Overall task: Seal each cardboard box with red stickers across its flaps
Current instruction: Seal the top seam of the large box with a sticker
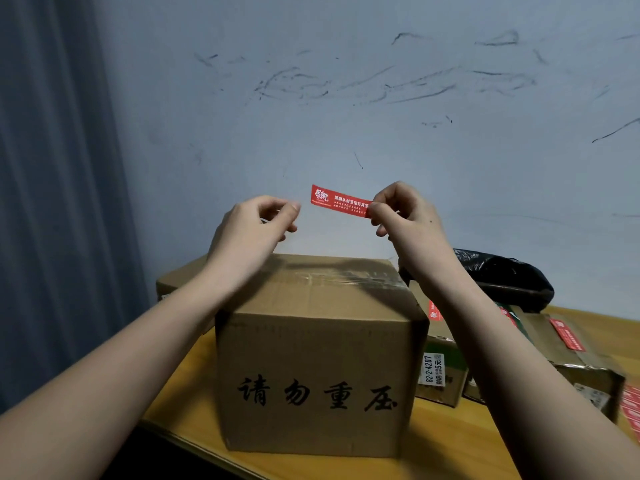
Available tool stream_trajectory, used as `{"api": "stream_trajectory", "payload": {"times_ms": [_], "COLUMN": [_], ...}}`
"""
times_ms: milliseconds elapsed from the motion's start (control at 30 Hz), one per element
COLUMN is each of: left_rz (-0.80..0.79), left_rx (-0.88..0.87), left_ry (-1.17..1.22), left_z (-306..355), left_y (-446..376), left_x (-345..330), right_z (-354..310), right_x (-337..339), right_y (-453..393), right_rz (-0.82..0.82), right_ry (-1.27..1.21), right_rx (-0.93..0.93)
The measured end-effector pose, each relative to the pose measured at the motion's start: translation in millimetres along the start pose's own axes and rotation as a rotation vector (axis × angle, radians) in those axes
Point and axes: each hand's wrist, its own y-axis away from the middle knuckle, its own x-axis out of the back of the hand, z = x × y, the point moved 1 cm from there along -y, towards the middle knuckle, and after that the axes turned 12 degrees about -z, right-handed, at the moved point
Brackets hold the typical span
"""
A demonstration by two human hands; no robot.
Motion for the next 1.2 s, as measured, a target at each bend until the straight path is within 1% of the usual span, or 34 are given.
{"api": "stream_trajectory", "payload": {"times_ms": [67, 200, 400, 533, 600, 667, 733, 800, 867, 933, 1100, 1200], "left_rz": [-0.033, -0.005, -0.075, -0.043, -0.045, -0.085, -0.152, -0.198, -0.203, -0.207, -0.315, -0.345], "left_rx": [-0.027, -0.068, -0.062, -0.066, -0.056, -0.05, -0.021, 0.006, 0.015, 0.015, 0.04, 0.035], "left_ry": [0.074, 0.261, 0.174, 0.028, -0.009, -0.031, -0.122, -0.29, -0.509, -0.666, -0.829, -0.889], "left_z": [2.5, 5.2, 6.6, 1.3, -0.6, -1.5, -2.0, -3.0, -3.4, -4.1, -6.1, -4.7], "left_y": [-1.8, -3.9, 1.6, 0.4, -0.8, -1.9, -3.5, -5.1, -5.8, -5.9, -5.2, -3.3], "left_x": [0.2, 0.8, 0.1, 0.4, 0.5, 0.6, 0.6, -0.6, -2.7, -4.9, -11.3, -14.4], "right_z": [-1.4, -3.1, -3.6, -1.4, 1.3, 4.6, 7.4, 9.0, 9.5, 11.2, 18.7, 18.5], "right_x": [-0.7, -3.9, -5.6, -8.4, -8.7, -9.0, -9.4, -8.8, -8.8, -11.3, -19.4, -21.7], "right_y": [-0.1, 0.9, 1.4, 1.4, 0.4, -1.2, -3.5, -5.9, -7.3, -8.1, -6.4, -4.5], "right_rz": [-0.038, -0.07, -0.084, -0.106, -0.117, -0.122, -0.143, -0.213, -0.325, -0.408, -0.46, -0.465], "right_ry": [0.02, 0.066, 0.084, 0.071, 0.072, 0.105, 0.152, 0.25, 0.359, 0.451, 0.69, 0.752], "right_rx": [-0.008, -0.024, -0.053, -0.07, -0.076, -0.092, -0.119, -0.165, -0.222, -0.26, -0.32, -0.307]}}
